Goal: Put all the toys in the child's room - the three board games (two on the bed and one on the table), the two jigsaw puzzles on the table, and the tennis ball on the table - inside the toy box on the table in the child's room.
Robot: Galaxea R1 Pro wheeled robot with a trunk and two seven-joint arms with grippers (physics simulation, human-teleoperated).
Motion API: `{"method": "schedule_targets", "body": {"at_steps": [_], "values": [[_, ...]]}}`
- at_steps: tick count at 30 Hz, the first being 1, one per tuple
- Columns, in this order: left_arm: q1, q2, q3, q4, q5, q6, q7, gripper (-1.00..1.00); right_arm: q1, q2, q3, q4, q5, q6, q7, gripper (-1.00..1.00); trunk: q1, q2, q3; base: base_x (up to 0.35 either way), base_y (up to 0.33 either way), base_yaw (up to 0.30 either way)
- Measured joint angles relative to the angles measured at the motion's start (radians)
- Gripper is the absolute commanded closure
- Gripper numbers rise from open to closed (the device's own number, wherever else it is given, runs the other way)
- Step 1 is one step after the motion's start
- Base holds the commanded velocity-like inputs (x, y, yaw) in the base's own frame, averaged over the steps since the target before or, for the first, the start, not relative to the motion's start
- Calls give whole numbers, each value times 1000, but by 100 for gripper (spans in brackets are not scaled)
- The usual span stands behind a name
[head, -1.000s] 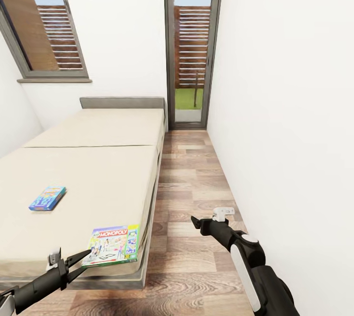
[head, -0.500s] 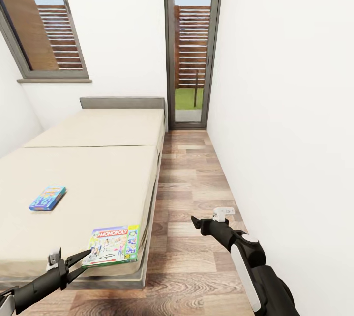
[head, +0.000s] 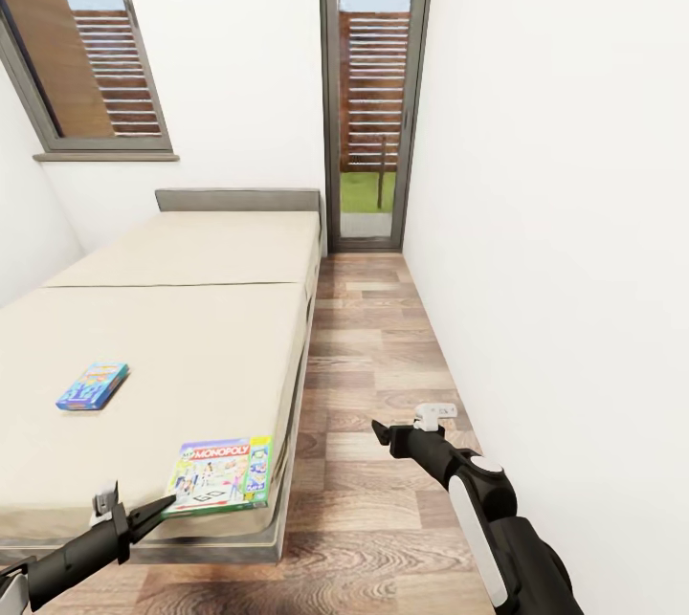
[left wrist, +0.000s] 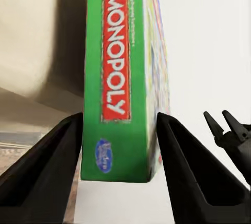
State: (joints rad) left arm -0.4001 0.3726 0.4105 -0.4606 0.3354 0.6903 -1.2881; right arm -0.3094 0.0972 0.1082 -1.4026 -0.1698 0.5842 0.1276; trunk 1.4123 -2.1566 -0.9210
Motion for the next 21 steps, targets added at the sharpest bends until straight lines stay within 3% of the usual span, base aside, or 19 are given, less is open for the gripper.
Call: {"method": "schedule_targets", "body": {"at_steps": [11,21], "values": [[0,0,-2,0,-8,-7,-40,100,0,-1,0,0,0,-3,0,-100,0,0,0,0,0,0],[0,3,-1,-1,-8,-9,-48,100,0,0,2,0,7,-5,2,-100,-38,70,31,0,0,0]]}}
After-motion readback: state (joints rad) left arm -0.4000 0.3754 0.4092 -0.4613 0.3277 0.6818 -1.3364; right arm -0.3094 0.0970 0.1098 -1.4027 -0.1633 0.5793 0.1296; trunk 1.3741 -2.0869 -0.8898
